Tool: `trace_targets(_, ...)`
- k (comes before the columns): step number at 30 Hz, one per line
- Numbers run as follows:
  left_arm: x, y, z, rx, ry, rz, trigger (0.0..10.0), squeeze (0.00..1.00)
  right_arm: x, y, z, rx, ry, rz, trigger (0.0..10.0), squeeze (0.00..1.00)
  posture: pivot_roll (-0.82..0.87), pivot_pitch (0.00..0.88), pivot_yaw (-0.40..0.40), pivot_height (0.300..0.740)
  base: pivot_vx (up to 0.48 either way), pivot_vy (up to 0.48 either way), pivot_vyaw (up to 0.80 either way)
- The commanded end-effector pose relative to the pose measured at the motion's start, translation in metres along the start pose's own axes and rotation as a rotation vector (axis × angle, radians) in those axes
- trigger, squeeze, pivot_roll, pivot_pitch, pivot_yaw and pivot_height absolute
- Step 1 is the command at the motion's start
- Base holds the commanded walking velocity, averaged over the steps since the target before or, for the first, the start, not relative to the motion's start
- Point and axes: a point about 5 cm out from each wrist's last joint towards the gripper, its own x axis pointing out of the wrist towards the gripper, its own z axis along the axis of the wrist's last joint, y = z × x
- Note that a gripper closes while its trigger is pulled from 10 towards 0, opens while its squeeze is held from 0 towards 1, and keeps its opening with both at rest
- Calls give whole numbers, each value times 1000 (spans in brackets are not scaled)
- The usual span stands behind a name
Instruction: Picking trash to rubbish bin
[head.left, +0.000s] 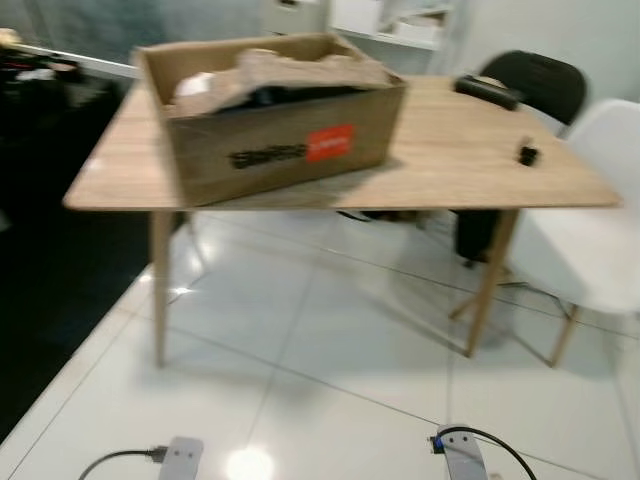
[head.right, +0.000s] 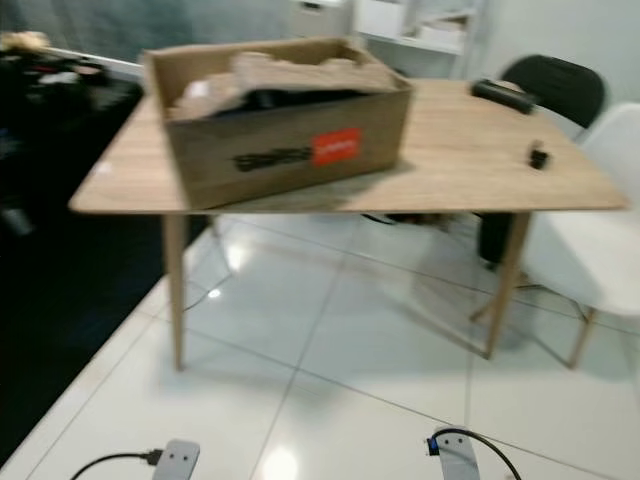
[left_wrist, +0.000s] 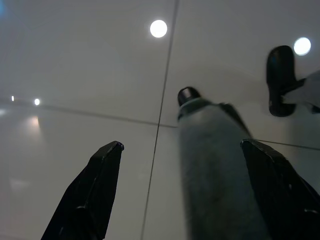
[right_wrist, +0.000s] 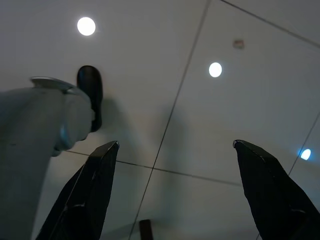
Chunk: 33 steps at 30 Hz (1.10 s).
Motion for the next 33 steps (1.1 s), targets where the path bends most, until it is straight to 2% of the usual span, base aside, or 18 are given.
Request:
trace_targets(1, -1, -7, -11, 13, 45, -24, 10000, 0, 0, 0, -5, 2, 21, 2, 10000, 0, 34, 60, -38, 740, 0, 0, -781)
trace_targets(12, -1, -8, -12, 62, 54, -41, 10000, 0, 0, 1, -4, -11, 25, 10, 10000, 0, 32, 59, -36, 740, 0, 0, -781)
trace_targets(21, 0, -14, -12, 53, 49, -54, 10000, 0, 0, 3, -7, -21, 37, 17, 10000, 0, 31, 67, -44, 740, 0, 0, -781)
trace_targets(25, 0, -16, -11, 99, 50, -69, 10000, 0, -1, 3, -9, -25, 41, 18, 10000, 0, 30, 70, -44, 740, 0, 0, -781)
trace_targets(33, 0, -17, -11, 113, 51, -74, 10000, 0, -1, 3, -10, -27, 45, 20, 10000, 0, 29, 72, -44, 740, 0, 0, -778)
